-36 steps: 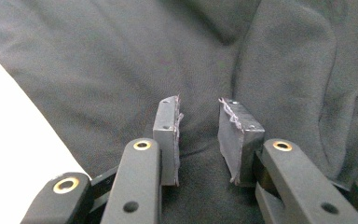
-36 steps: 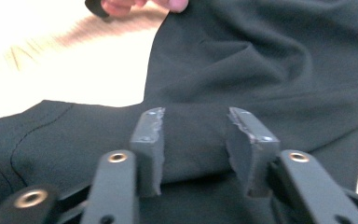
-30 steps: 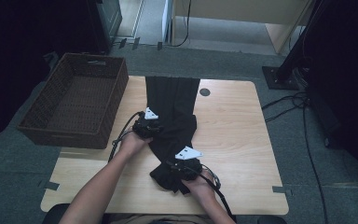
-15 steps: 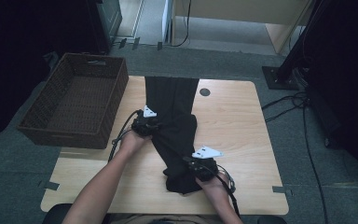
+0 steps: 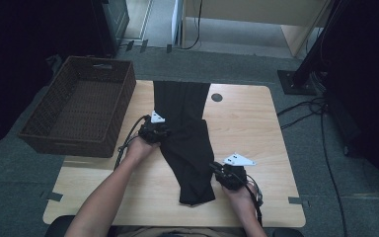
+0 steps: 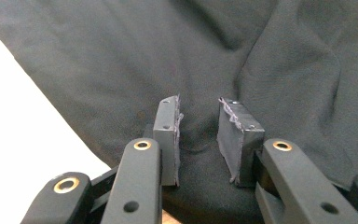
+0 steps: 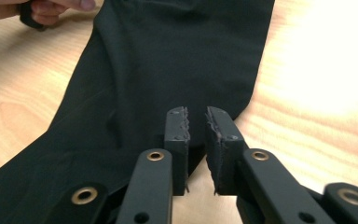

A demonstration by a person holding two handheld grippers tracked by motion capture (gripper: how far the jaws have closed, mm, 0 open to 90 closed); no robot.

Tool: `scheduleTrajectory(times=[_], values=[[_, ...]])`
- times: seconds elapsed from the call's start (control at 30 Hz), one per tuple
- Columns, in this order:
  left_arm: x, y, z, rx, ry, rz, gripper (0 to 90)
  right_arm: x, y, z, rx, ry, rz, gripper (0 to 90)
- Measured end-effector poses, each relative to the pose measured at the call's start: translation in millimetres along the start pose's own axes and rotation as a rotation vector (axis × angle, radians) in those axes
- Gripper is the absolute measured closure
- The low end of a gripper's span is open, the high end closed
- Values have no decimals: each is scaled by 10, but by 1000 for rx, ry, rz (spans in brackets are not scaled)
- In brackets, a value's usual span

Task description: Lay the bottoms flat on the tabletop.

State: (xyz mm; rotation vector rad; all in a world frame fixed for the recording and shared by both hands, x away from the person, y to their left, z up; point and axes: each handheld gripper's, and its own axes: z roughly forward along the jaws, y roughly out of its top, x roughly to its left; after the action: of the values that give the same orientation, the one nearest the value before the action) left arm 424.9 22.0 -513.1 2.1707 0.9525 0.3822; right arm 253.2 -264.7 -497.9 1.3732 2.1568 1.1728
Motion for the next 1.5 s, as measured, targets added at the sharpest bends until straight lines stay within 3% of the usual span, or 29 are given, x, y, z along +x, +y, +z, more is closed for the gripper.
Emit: scheduleTrajectory(times=[0.07,0.2,0.37,0.47,0.57,0.7,0.87,1.0,1.1,1.2,1.37,1.43,1.5], values=[[-3,-1,0,-1,1,-3,694,-40,36,69,-3,8,-10,738],[-8,-2,-1,-1,-5,-11,676,-139,134,237,-9,33,20,686],[-30,3,-1,5,-10,2,619,-166,262,438,1,37,-16,635],[-32,-8,-8,0,-15,1,620,-173,263,567,-28,37,-21,578],[-39,-31,-13,-12,-14,3,620,-170,285,659,3,51,-26,535],[-36,-31,-12,-14,-16,1,620,-169,455,804,-29,32,-63,489],[-24,-31,-18,-10,-25,-7,619,-248,655,1027,-45,41,-7,443],[0,-38,-36,-7,-49,-36,614,-234,787,1157,-47,9,-57,420],[10,-53,-47,-12,-62,-41,613,-249,865,1299,-3,-1,-99,426],[28,-76,-68,-12,-77,-21,612,-270,900,1435,25,28,-80,430],[49,-96,-88,-14,-95,-26,612,-208,939,1539,46,-8,-137,442],[38,-109,-85,-25,-90,-24,610,-189,946,1550,45,1,-146,479],[27,-119,-88,-27,-81,-6,603,-177,944,1551,37,11,-155,668]])
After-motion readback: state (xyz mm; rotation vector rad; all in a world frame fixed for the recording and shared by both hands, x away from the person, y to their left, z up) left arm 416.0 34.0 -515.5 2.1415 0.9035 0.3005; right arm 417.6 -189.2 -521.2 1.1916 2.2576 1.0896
